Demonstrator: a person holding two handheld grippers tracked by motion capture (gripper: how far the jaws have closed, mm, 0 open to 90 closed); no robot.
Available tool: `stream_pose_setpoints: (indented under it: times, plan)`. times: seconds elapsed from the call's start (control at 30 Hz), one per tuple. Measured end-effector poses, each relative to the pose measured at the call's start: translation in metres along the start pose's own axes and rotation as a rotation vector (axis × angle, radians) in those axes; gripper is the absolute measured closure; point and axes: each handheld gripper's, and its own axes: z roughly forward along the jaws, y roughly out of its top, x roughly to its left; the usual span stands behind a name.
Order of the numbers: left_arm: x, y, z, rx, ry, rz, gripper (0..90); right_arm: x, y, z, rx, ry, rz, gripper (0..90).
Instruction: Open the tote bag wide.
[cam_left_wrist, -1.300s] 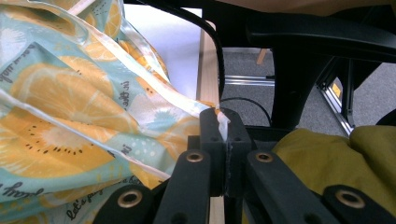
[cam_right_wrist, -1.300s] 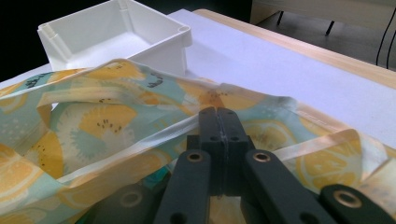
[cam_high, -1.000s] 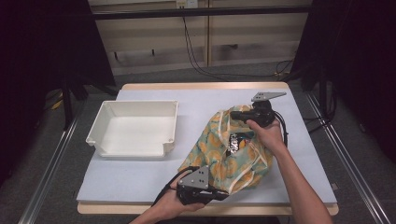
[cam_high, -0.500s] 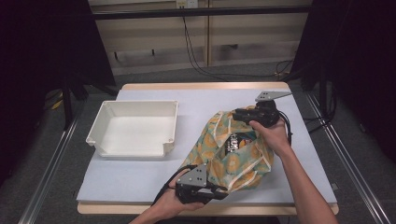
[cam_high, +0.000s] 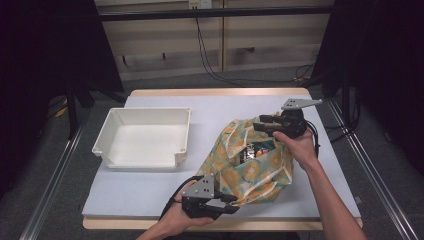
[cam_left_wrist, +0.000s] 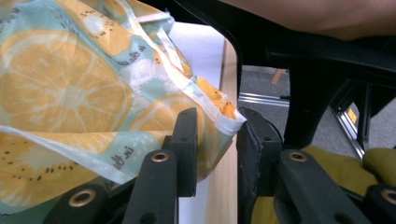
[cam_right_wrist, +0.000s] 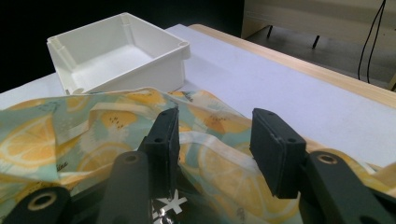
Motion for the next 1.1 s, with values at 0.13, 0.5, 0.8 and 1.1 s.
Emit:
stream_pose_setpoints:
  times: [0.13, 0.5, 0.8, 1.1]
  plan:
    - [0.001, 0.003, -0.003, -0.026, 0.002, -0.004, 67.2, 0.001, -0.004, -0.008, -0.017, -0.006, 0.006, 46.7]
    - [-0.002, 0.004, -0.012, -0.039, 0.036, -0.010, 60.0, 0.008, -0.003, -0.033, -0.039, -0.010, -0.013, 43.6]
    - [-0.004, 0.004, -0.024, -0.063, 0.055, -0.025, 56.9, 0.023, -0.018, -0.049, -0.050, 0.027, -0.025, 54.9]
    - [0.003, 0.013, -0.044, -0.123, 0.095, -0.019, 68.4, 0.043, -0.025, -0.064, -0.039, 0.045, -0.062, 55.6]
